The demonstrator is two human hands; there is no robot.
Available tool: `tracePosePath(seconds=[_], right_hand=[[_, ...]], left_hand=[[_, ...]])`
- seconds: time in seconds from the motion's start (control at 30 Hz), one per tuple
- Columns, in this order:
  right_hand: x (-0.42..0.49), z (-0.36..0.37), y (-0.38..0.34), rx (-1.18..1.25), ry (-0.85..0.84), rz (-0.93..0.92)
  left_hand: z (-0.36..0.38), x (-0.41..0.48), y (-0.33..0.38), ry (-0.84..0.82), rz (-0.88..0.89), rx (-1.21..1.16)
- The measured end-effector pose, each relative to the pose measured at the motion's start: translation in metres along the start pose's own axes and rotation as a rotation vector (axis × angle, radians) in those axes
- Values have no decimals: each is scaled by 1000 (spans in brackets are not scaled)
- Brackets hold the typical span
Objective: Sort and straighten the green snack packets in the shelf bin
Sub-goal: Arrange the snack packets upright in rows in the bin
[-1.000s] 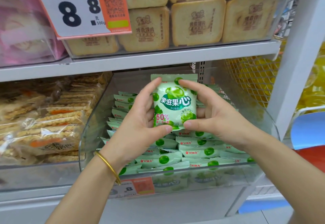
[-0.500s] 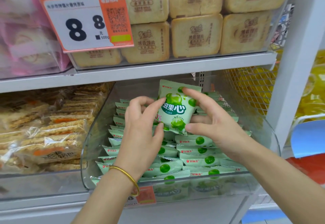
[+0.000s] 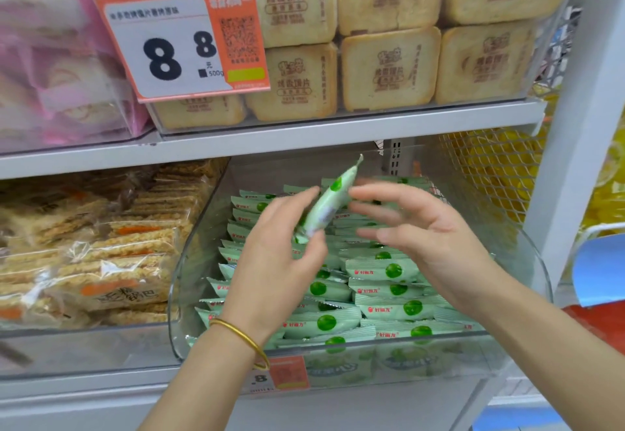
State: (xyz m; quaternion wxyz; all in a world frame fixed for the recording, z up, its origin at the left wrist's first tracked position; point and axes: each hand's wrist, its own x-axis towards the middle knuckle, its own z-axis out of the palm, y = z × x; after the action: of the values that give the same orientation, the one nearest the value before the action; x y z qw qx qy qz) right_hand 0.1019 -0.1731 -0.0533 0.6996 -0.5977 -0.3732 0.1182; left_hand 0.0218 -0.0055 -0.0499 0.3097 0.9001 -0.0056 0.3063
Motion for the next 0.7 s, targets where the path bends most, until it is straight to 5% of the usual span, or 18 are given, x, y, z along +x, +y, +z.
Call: tracePosePath(seconds=[0.13,0.27,0.7], right_hand=[[4,1,3,-138,211,-59],[6,3,0,-64,98,-50],[8,12,0,73,132,-11]], left_hand=[[-11,-3,5,-28,-42,-269],[-17,-9,5,-141,-57,-474],[-19,-9,3,-232,-49,-509]])
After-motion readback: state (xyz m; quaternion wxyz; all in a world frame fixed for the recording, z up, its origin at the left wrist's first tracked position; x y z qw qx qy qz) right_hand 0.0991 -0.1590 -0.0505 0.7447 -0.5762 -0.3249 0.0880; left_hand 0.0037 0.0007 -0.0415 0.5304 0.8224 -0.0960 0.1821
